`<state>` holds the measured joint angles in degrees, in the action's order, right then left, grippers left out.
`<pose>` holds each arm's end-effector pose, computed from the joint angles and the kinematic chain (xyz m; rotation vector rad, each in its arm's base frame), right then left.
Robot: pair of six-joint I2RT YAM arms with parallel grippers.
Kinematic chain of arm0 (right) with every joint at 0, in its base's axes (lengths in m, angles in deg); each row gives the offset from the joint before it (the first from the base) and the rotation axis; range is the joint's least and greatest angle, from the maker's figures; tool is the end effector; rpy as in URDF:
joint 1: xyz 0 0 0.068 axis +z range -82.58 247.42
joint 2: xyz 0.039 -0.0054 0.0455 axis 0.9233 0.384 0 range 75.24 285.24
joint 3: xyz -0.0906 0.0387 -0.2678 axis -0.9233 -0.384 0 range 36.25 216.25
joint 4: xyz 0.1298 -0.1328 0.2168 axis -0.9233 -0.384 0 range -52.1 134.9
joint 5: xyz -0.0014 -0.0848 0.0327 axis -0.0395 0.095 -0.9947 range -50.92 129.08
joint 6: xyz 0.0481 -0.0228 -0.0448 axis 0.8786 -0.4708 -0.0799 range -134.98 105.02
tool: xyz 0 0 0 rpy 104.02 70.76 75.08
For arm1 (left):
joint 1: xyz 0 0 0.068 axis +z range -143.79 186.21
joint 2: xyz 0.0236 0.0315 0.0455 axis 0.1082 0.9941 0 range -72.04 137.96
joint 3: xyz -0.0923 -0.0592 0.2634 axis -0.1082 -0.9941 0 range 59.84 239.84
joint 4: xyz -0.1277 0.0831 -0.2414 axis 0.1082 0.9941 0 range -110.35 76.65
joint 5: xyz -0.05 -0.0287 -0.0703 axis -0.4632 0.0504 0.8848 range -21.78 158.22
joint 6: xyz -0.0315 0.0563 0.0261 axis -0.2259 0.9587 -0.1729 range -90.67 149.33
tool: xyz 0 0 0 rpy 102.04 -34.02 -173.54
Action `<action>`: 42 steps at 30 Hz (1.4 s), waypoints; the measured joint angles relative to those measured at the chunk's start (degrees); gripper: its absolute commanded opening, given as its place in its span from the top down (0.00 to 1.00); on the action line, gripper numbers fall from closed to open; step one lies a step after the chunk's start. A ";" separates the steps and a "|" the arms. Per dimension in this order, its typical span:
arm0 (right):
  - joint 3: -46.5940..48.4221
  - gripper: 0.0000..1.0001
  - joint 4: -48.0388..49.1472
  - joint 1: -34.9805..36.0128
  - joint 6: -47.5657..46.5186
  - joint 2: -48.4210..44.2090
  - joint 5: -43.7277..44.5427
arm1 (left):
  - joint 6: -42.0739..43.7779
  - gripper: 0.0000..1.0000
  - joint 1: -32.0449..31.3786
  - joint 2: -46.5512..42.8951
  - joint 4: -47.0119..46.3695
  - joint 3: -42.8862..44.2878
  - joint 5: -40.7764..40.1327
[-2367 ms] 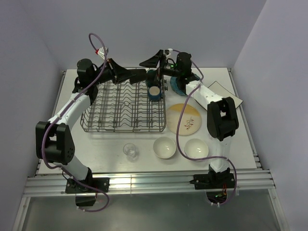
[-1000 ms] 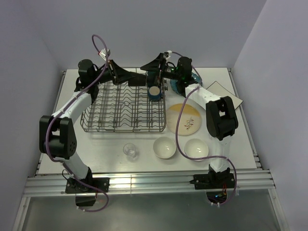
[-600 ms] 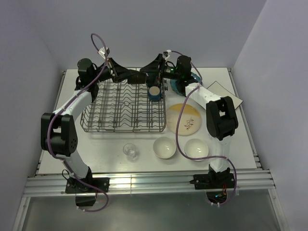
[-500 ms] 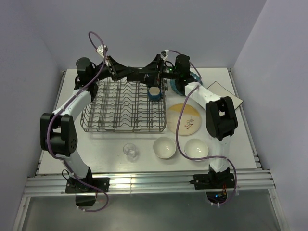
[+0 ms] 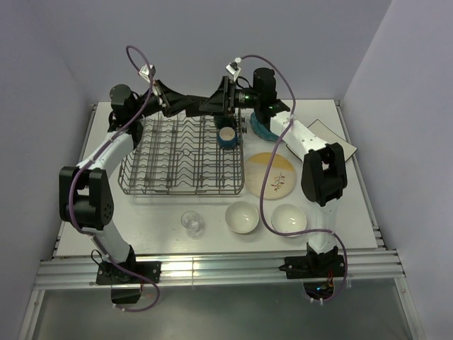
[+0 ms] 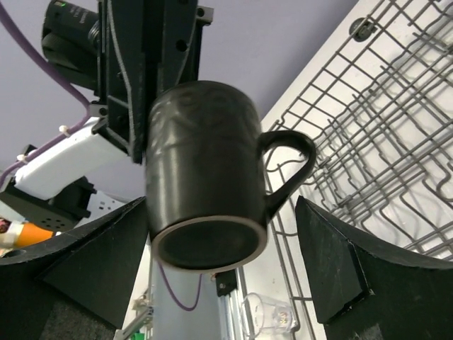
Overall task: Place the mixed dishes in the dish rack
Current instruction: Pass the cup from the left arm to the right
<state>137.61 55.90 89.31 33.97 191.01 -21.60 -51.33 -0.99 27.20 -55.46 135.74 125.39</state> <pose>0.4629 0.2393 0.3477 -0.5119 1.8648 1.7325 0.4297 -0.1023 0.3560 -0.0903 1.7846 -1.8492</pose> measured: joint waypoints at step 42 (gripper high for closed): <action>-10.80 0.00 11.78 -1.42 -49.53 -4.02 -9.25 | -6.60 1.00 0.33 0.11 -1.01 -3.37 3.56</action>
<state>126.81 67.68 87.89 -15.56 186.98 -30.85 -57.93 -0.66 27.31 -56.47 132.37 128.95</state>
